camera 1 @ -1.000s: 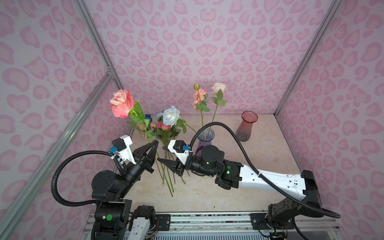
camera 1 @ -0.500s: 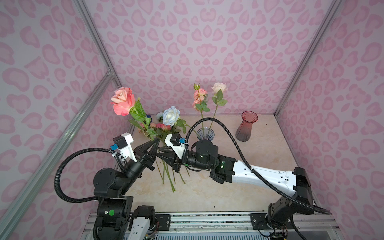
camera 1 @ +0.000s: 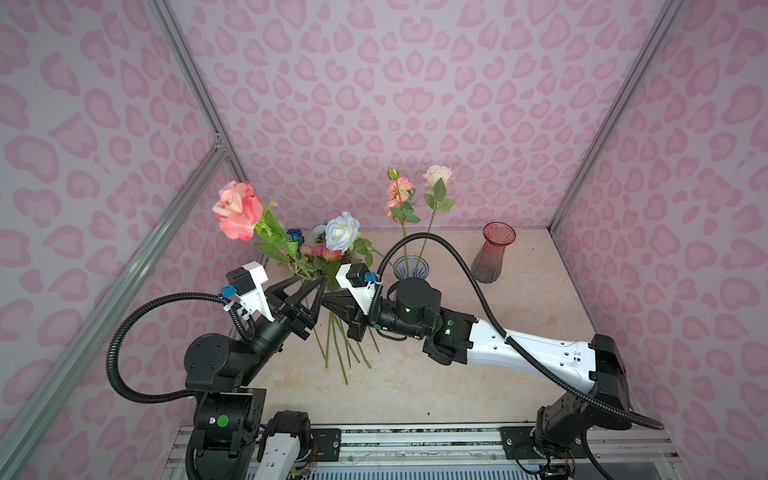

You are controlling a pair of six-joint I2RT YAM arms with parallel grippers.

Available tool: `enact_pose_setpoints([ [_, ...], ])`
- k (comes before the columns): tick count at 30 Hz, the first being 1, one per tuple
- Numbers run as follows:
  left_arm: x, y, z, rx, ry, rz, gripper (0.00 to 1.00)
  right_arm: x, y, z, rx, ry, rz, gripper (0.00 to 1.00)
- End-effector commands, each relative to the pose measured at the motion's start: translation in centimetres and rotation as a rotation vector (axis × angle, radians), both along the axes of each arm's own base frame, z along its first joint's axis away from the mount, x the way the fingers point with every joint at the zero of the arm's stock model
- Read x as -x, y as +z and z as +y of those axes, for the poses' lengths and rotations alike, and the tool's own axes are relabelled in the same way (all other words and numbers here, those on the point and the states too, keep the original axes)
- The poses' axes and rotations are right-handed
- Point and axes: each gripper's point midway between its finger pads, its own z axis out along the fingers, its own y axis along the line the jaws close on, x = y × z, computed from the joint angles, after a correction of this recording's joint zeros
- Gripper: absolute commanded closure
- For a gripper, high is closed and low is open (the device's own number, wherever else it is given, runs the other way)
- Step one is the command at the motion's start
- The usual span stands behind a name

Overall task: Arrange the flowers into the vase
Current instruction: 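Reach the right gripper across and close it on the pink rose stem, then open and withdraw the left gripper while the right gripper lifts the rose, then lower the pink rose stem into the blue-purple vase with the right gripper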

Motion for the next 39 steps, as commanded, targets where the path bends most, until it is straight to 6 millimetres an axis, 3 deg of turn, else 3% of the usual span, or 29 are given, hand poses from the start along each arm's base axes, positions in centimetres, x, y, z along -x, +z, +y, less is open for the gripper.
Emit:
enact_pose_setpoints([
  [1,0.7,1.1,-0.1,-0.018,0.0,-0.046,0.37,0.0,1.2,-0.5,-0.045,-0.011,-0.026,1.0],
  [6,1.9,2.6,1.0,-0.041,0.076,-0.094,0.3,0.3,3.7,-2.5,-0.081,-0.036,-0.072,1.0],
  [11,2.1,3.0,1.5,-0.054,0.113,-0.1,0.29,0.6,6.2,-5.2,-0.087,-0.084,-0.133,1.0],
  [18,1.4,2.7,1.9,-0.058,0.143,-0.091,0.29,-1.3,8.1,-10.3,-0.05,-0.213,-0.197,1.0],
  [23,0.5,1.5,2.0,-0.055,0.153,-0.062,0.29,-4.4,8.3,-14.4,-0.021,-0.342,-0.221,1.0],
  [28,-0.6,0.3,2.0,-0.044,0.152,-0.029,0.29,-9.5,9.2,-18.3,-0.044,-0.505,-0.23,1.0],
  [39,-2.0,-1.3,2.3,-0.064,0.177,0.007,0.29,-17.7,8.1,-19.7,-0.086,-0.604,-0.259,1.0],
])
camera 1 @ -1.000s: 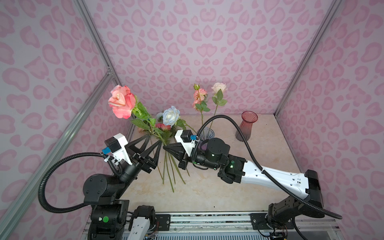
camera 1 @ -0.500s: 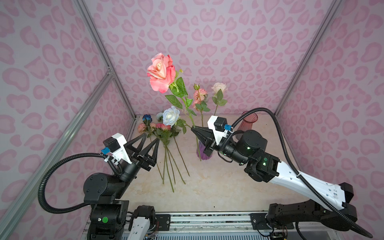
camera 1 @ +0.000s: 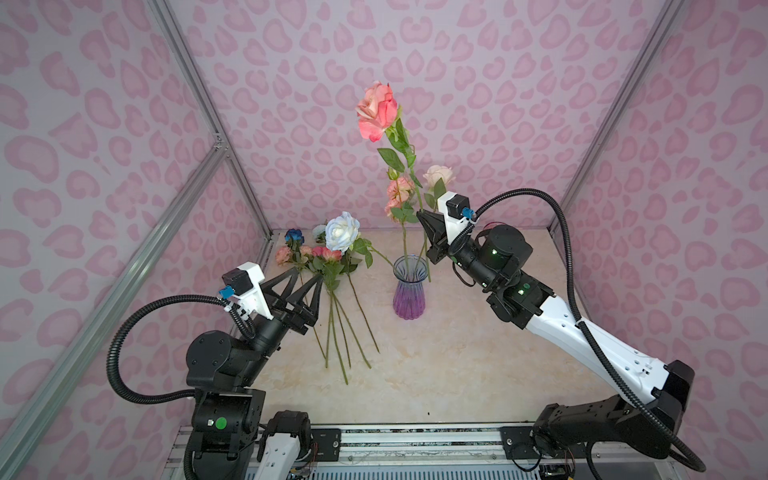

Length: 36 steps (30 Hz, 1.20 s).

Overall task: Arrange the flowers into the vase
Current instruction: 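Lower the pink rose stem into the blue-purple vase with the right gripper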

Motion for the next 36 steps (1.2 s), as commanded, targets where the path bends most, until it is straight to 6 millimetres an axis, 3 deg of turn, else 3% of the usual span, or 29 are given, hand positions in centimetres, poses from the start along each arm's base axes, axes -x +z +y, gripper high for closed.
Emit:
enact_pose_setpoints([
  [1,-0.5,0.0,0.1,-0.009,0.01,-0.014,0.29,-1.0,1.3,0.2,-0.059,0.024,-0.061,1.0],
  [6,-1.2,-0.5,0.0,-0.012,0.009,0.004,0.29,-3.2,0.8,1.0,-0.085,0.051,-0.03,1.0],
  [10,-1.6,-0.6,-0.1,-0.014,0.005,0.009,0.29,-3.1,0.7,1.5,-0.101,0.088,-0.025,1.0],
  [18,-2.5,-1.1,-0.3,-0.01,-0.01,0.026,0.3,-2.1,2.5,1.8,-0.122,0.135,-0.04,1.0],
  [22,-2.7,-1.4,-0.3,-0.005,-0.01,0.033,0.3,-2.7,1.1,2.6,-0.105,0.14,-0.01,1.0],
  [36,-3.5,-2.7,-0.4,0.008,-0.017,0.064,0.3,-2.3,-9.8,3.0,-0.028,0.107,0.116,1.0],
])
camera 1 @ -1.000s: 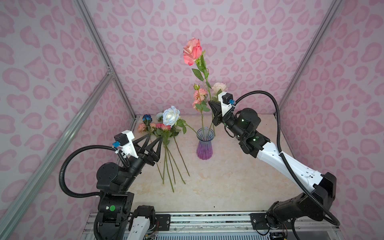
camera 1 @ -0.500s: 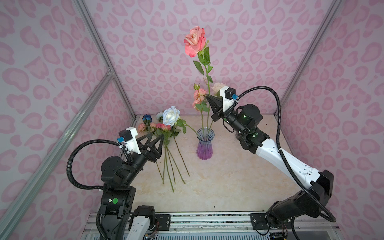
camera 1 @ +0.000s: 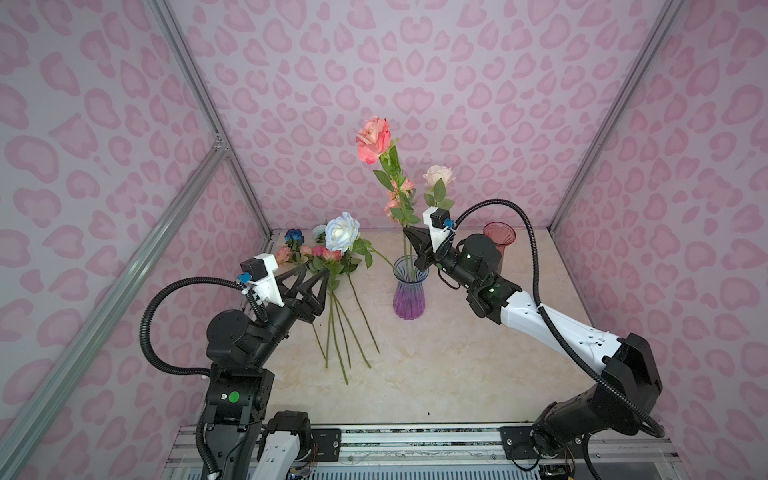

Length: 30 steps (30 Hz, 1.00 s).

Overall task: Arrange the flowers into the vase
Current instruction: 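Lower the pink rose stem into the blue-purple vase with the right gripper, then open the right gripper and draw it back while the left gripper reaches into the bunch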

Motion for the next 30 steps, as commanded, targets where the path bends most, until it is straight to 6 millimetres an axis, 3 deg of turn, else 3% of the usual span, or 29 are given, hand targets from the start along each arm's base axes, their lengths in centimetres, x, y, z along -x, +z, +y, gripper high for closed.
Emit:
enact_pose_setpoints([
  [1,0.0,0.4,-0.2,0.014,-0.015,-0.027,0.3,0.0,-1.5,-0.4,-0.01,-0.021,-0.005,1.0],
  [5,-0.3,-0.5,-0.3,0.02,-0.02,-0.006,0.3,0.4,-3.8,-0.9,-0.056,-0.028,0.021,0.98],
  [10,-0.2,-1.1,-0.4,0.02,-0.028,0.004,0.3,1.2,-6.6,0.4,-0.018,-0.002,0.052,0.94],
  [17,-0.4,-1.1,-0.5,0.023,-0.033,0.012,0.3,1.3,-9.1,0.8,0.014,-0.027,0.092,0.79],
  [23,-0.5,-1.4,-0.5,0.031,-0.035,0.021,0.3,1.8,-9.3,0.2,-0.003,-0.03,0.098,0.78],
  [30,-1.4,-2.1,0.6,0.051,0.038,0.046,0.32,3.5,-6.6,-0.5,-0.032,-0.024,0.068,0.75],
])
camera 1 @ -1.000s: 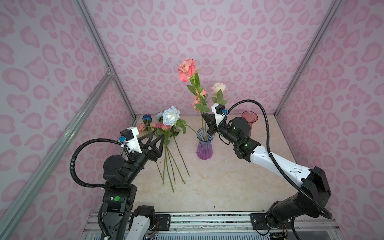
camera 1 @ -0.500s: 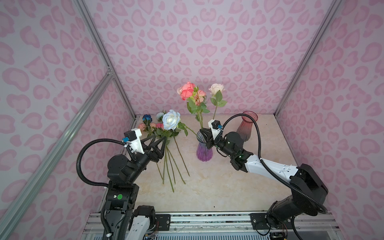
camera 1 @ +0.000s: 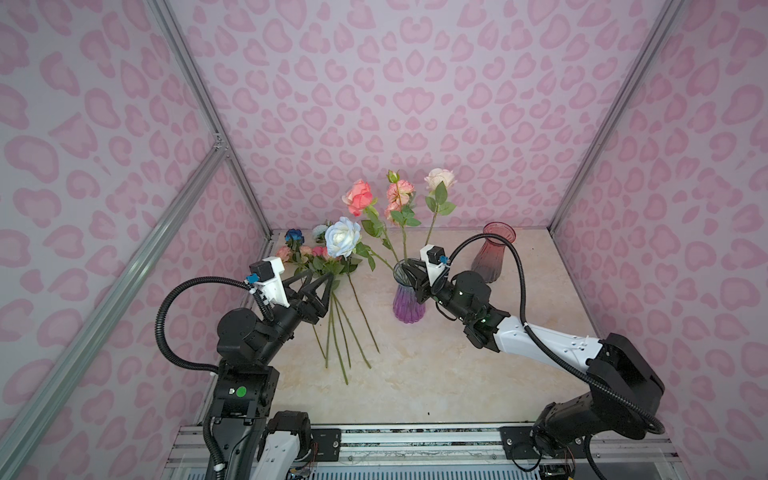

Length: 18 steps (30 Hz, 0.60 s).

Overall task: Arrange the flowers into the vase
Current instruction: 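Open the right gripper and draw it back while the left gripper reaches into the bunch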

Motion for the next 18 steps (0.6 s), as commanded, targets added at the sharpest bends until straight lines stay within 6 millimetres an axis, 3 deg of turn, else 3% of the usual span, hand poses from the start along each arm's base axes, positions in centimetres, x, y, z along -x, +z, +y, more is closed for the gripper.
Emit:
enact_pose_setpoints([
  [1,-0.6,0.4,1.1,0.025,0.07,-0.01,0.32,0.6,1.3,-0.4,-0.025,-0.008,-0.017,0.75],
  [4,-1.4,-0.5,3.1,0.053,0.194,0.026,0.33,1.6,2.4,-1.0,-0.038,-0.012,-0.035,0.74],
  [9,-3.5,-3.8,6.8,0.05,0.417,0.185,0.36,3.4,5.5,-3.0,-0.067,-0.042,-0.072,0.73],
  [12,-5.2,-5.9,7.3,0.031,0.456,0.289,0.37,4.3,6.3,-4.8,-0.074,-0.078,-0.072,0.73],
  [18,-9.3,-10.5,7.5,0.018,0.481,0.469,0.38,5.3,5.2,-9.1,-0.082,-0.205,-0.021,0.73],
])
